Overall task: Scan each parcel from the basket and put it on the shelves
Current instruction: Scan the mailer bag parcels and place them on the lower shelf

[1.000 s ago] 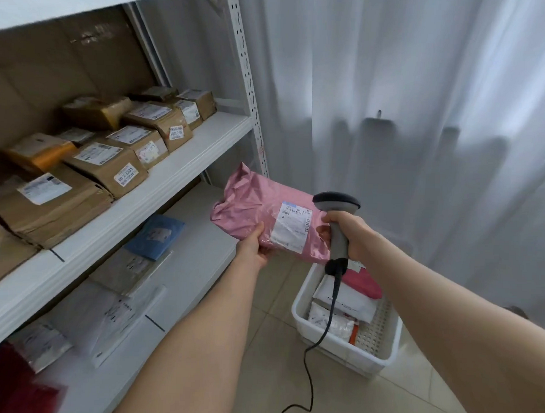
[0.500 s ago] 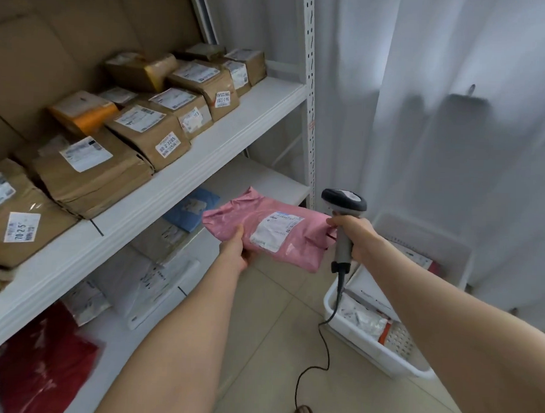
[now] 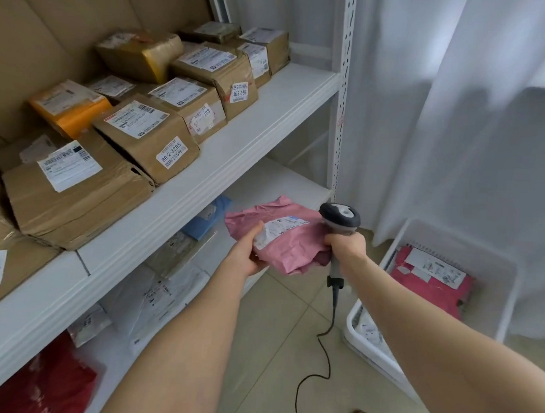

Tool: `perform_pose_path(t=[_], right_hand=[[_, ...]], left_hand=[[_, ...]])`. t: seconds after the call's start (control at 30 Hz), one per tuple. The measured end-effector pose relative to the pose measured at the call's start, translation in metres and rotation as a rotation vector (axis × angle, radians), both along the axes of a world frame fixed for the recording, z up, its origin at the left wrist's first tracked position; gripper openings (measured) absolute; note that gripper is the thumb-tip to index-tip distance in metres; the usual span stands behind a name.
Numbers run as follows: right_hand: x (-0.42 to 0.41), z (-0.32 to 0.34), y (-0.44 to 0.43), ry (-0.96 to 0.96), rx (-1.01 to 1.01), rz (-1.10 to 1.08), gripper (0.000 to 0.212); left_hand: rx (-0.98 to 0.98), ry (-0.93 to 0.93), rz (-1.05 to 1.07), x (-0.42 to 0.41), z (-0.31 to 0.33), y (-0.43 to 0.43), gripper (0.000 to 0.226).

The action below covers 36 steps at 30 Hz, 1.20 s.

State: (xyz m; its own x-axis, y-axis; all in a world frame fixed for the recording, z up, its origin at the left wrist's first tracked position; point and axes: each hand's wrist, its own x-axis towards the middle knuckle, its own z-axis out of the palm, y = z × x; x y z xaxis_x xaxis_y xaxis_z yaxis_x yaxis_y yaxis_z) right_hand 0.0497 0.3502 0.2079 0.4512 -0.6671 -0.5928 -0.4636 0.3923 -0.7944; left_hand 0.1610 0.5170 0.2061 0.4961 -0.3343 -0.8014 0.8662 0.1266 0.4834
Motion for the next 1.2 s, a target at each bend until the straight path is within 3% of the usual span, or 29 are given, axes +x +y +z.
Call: perform_pose_path(t=[0.07,0.13,0.23,0.47,0.5,0.6,0.7,1.03,1.13,1.2], right_hand=[[0.019,-0.012,-0.001,0.014,-0.013,-0.004,0.011],[0.039,-0.025,-0.007,0.021,-0.012,0.012,0.031],[0.068,-0.046,-0.024,0.041,0.030,0.058,0.039],[0.180,-0.096,-0.071,-0.023,0.051,0.179,0.052],[0.194,-0.100,-0.076,-0.033,0.057,0.184,0.048],[0.230,-0.118,-0.085,-0.093,0.088,0.228,0.006],[0.260,-0.144,-0.084,-0.151,0.145,0.269,0.024],[0.336,-0.231,-0.061,-0.284,0.251,0.312,0.026],[0.348,-0.248,-0.059,-0.268,0.280,0.306,0.026],[0.355,-0.256,-0.058,-0.273,0.314,0.288,0.025]], left_hand=[[-0.031,0.063,-0.063,0.005,-0.009,-0.011,0.046],[-0.022,0.066,-0.089,0.014,-0.021,-0.020,0.033],[0.034,-0.007,-0.068,0.040,-0.040,-0.031,0.018],[0.159,-0.307,0.141,0.128,-0.097,-0.077,0.051],[0.204,-0.330,0.177,0.140,-0.106,-0.081,0.051],[0.275,-0.374,0.279,0.173,-0.140,-0.087,0.048],[0.267,-0.403,0.319,0.205,-0.170,-0.087,0.051],[0.312,-0.486,0.432,0.315,-0.254,-0.065,0.056],[0.390,-0.501,0.504,0.331,-0.268,-0.061,0.057],[0.574,-0.591,0.451,0.339,-0.271,-0.059,0.057]])
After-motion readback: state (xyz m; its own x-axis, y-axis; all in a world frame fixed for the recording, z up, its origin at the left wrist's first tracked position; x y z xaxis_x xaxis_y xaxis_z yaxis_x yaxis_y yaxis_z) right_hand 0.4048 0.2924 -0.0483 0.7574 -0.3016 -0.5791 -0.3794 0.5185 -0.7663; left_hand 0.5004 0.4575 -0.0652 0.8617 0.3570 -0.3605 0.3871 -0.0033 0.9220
